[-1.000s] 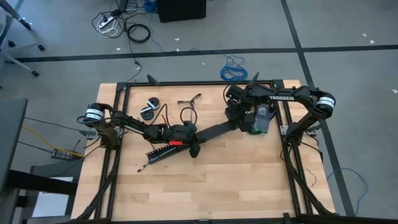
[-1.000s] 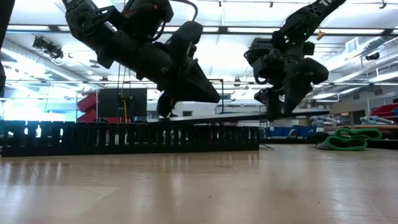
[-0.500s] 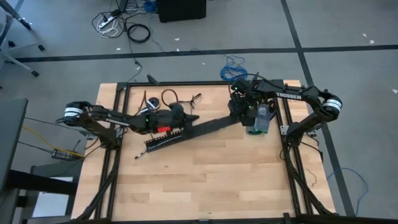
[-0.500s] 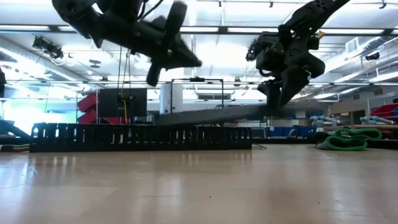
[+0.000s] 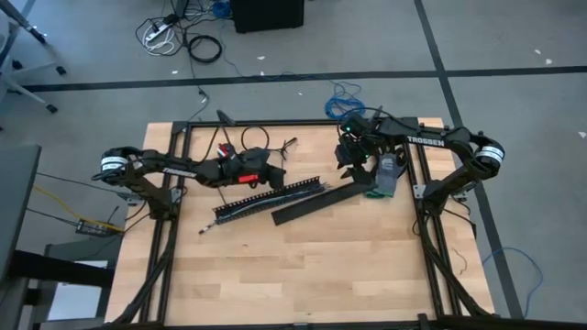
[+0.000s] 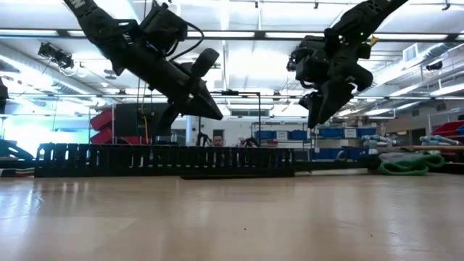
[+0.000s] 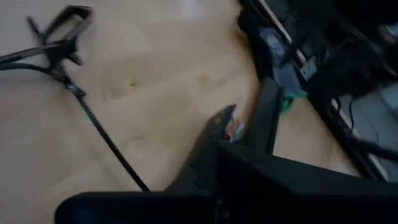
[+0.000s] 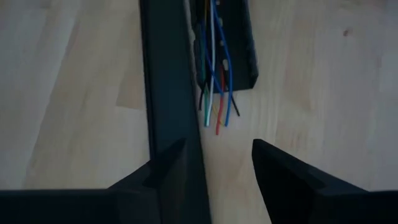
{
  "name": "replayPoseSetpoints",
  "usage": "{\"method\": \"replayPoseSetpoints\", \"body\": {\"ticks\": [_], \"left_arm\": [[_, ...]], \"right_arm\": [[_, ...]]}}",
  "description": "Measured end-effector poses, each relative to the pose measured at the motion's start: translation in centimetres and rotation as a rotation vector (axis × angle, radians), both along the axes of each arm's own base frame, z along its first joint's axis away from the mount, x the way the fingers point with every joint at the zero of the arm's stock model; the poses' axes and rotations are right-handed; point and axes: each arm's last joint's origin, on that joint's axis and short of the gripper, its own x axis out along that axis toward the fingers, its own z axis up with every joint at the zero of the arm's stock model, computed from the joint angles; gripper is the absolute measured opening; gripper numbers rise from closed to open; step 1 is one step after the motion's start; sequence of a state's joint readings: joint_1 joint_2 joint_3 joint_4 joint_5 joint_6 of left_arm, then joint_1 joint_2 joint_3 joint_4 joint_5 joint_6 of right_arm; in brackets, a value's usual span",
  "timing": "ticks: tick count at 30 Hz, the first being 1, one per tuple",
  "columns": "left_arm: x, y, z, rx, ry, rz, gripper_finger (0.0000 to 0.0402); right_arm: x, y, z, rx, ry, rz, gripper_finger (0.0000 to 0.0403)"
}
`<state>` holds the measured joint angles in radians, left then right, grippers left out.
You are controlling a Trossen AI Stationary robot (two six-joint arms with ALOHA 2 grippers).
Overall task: Ziptie cables
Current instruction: Insert the black cover of the black cable duct
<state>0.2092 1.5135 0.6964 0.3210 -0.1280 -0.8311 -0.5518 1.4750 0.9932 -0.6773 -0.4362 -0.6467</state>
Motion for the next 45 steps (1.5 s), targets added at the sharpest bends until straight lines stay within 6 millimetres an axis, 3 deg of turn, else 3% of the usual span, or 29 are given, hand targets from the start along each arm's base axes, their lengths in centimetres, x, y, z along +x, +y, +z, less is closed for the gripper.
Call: {"method": "replayPoseSetpoints", "body": {"ticks": [7, 14, 25, 35, 45], "left_arm": [[0.3, -1.4, -0.5, 0.019, 0.041, -0.126, 0.0000], [0.3, -1.5, -2.0, 0.062, 0.140, 0.007, 0.0000], [0.1, -1.8, -5.3, -0.032, 0.296, 0.067, 0.0000], [0.4, -2.6, -5.7, -0.047, 0.306, 0.019, 0.0000], [0.1, -5.6, -6.2, -0.057, 0.382, -0.112, 0.0000]], "right_arm": [[0.1, 0.0, 0.1, 0.098, 0.004, -0.120, 0.0173], [1.1, 0.8, 0.4, 0.246, -0.055, -0.158, 0.0164], [1.9, 1.8, 0.4, 0.125, -0.048, -0.138, 0.0136], [1.9, 1.7, 0.4, 0.106, -0.033, -0.183, 0.0134], [1.4, 2.9, 0.0, 0.182, 0.049, -0.113, 0.0135]]}}
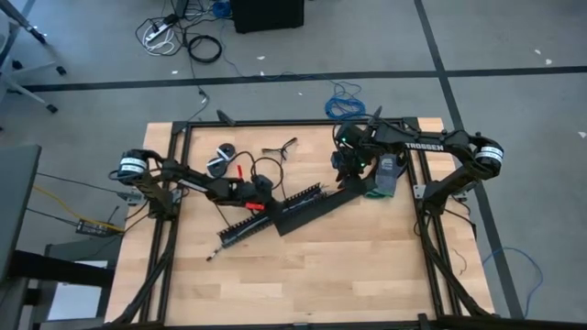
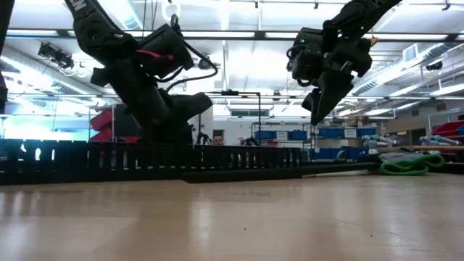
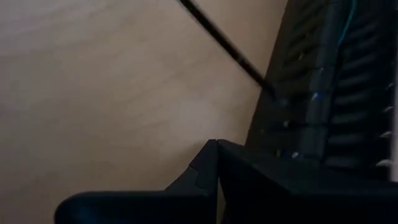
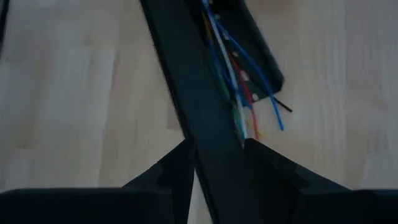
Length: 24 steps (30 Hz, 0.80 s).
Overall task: Ziptie cables
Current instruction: Insert the black cover of the black cable duct
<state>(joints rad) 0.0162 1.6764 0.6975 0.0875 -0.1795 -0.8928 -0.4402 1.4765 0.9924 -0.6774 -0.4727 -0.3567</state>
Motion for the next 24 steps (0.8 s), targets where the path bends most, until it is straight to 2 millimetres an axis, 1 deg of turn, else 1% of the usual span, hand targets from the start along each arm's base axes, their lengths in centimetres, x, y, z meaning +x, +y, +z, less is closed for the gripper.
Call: {"method": "replayPoseSetpoints", "body": {"ticks": [5, 11, 12, 14, 17, 21, 24], "left_arm": [[-0.1, -1.0, 0.0, 0.068, 0.030, -0.115, 0.0000], [-0.1, -1.5, 0.0, 0.119, 0.044, -0.235, 0.0000], [0.0, -1.6, 0.0, 0.125, 0.043, -0.254, 0.0000], [0.1, -1.6, 0.0, 0.143, 0.037, -0.291, 0.0000], [0.3, -1.7, 0.2, 0.165, 0.006, -0.324, 0.0000], [0.4, -1.8, 0.3, 0.155, -0.006, -0.371, 0.0000], [0.4, -2.0, 0.3, 0.165, 0.000, -0.389, 0.0000]], "right_arm": [[-0.4, 0.2, -0.2, -0.007, 0.038, 0.042, 0.0133], [-1.7, 0.8, -0.6, 0.038, 0.182, 0.054, 0.0133], [-1.9, 0.9, -0.7, 0.015, 0.207, 0.063, 0.0132], [-2.2, 0.8, -0.8, -0.088, 0.258, 0.118, 0.0131], [-2.7, 0.6, -1.0, -0.176, 0.341, 0.108, 0.0129], [-2.7, 0.5, -1.0, -0.156, 0.328, 0.105, 0.0126], [-2.5, 0.7, -1.3, -0.187, 0.298, 0.165, 0.0125]]}}
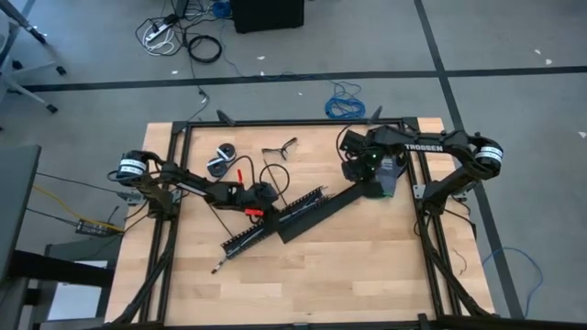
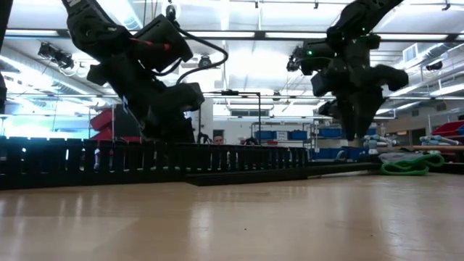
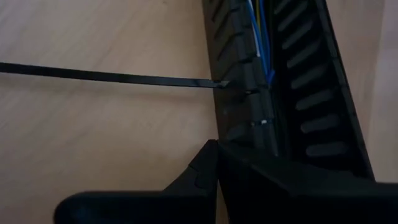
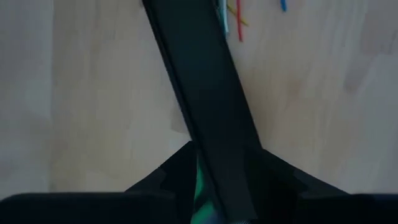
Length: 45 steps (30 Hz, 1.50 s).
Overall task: Ziptie cables
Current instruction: Insert the black cover of the black cable duct
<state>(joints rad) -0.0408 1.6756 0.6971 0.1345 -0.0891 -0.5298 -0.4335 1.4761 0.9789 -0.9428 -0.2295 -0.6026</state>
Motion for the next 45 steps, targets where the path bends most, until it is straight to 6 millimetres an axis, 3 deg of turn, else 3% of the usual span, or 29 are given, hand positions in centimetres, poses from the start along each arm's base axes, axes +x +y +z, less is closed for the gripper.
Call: {"method": "replayPoseSetpoints", "body": {"ticks": [10, 17, 19, 23, 28, 36, 45], "left_arm": [[0.0, -0.6, 0.1, 0.001, -0.008, -0.021, 0.0000], [0.6, -0.7, 0.7, -0.062, -0.101, 0.011, 0.0000], [0.8, -0.7, 0.9, -0.084, -0.132, 0.045, 0.0001], [1.1, -0.7, 1.3, -0.124, -0.181, 0.084, 0.0001], [1.5, -0.6, 1.8, -0.156, -0.257, 0.161, 0.0001], [2.0, -0.3, 2.8, -0.126, -0.386, 0.246, 0.0001], [2.0, -0.1, 2.8, -0.127, -0.394, 0.305, 0.0001]], "right_arm": [[0.0, -0.2, -2.6, -0.109, -0.083, 0.129, 0.0125], [-1.4, 0.5, -5.7, -0.093, -0.077, 0.199, 0.0119], [-1.6, 0.7, -6.3, -0.094, -0.092, 0.184, 0.0099], [-1.6, 1.3, -6.8, -0.048, -0.106, 0.105, 0.0018], [-1.5, 1.8, -6.9, 0.024, -0.099, 0.043, 0.0002], [-1.6, 1.8, -6.8, 0.010, -0.079, 0.059, 0.0014], [0.0, 2.1, -4.9, -0.166, -0.066, 0.224, 0.0102]]}}
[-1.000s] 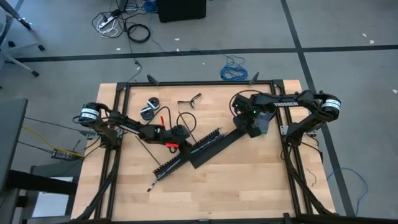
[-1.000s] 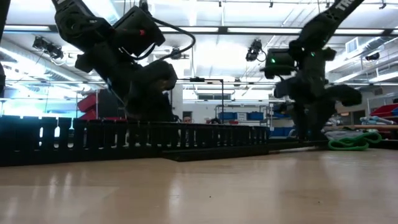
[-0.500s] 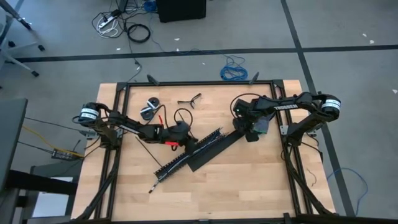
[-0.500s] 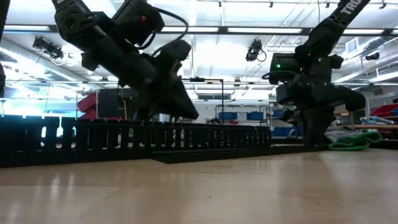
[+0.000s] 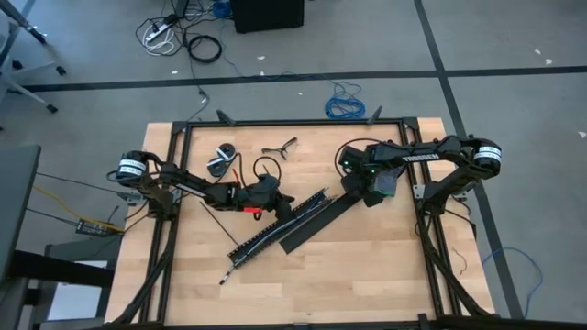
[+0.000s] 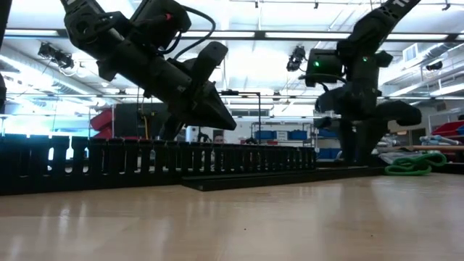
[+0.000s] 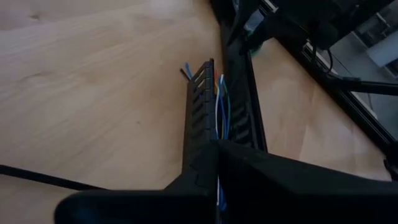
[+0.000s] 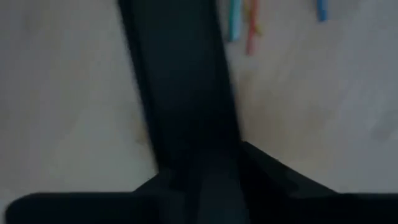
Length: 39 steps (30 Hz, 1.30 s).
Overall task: Ziptie cables
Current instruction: Insert the black cover of the black cable duct
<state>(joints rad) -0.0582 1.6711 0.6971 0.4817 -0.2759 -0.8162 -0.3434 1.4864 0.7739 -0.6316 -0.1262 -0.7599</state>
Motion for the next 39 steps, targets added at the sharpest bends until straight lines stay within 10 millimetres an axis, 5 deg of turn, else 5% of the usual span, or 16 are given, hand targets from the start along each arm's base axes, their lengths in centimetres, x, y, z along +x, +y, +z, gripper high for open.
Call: {"method": "replayPoseSetpoints", "body": {"ticks": [8, 14, 18, 23, 29, 39], "left_arm": [[0.0, 0.0, 0.0, 0.001, 0.001, 0.006, 0.0001], [0.0, 0.0, 0.0, 0.001, -0.001, 0.016, 0.0001], [0.0, 0.0, 0.0, 0.002, -0.001, 0.015, 0.0001], [0.0, 0.0, 0.0, 0.008, 0.004, 0.012, 0.0001], [0.0, 0.1, 0.1, 0.007, -0.003, 0.018, 0.0001], [0.1, 1.2, 0.7, 0.006, -0.044, 0.054, 0.0001]], "right_arm": [[1.3, -0.3, 0.8, -0.037, -0.117, 0.024, 0.0172], [0.8, -0.7, -2.2, 0.119, -0.089, 0.009, 0.0176], [0.8, -0.4, -3.2, 0.169, -0.045, 0.015, 0.0148], [0.8, -0.4, -2.6, 0.161, -0.035, 0.018, 0.0020], [-0.5, 0.3, -0.7, 0.196, -0.005, 0.077, 0.0003], [-2.1, 0.1, 4.0, 0.164, -0.239, 0.161, 0.0000]]}}
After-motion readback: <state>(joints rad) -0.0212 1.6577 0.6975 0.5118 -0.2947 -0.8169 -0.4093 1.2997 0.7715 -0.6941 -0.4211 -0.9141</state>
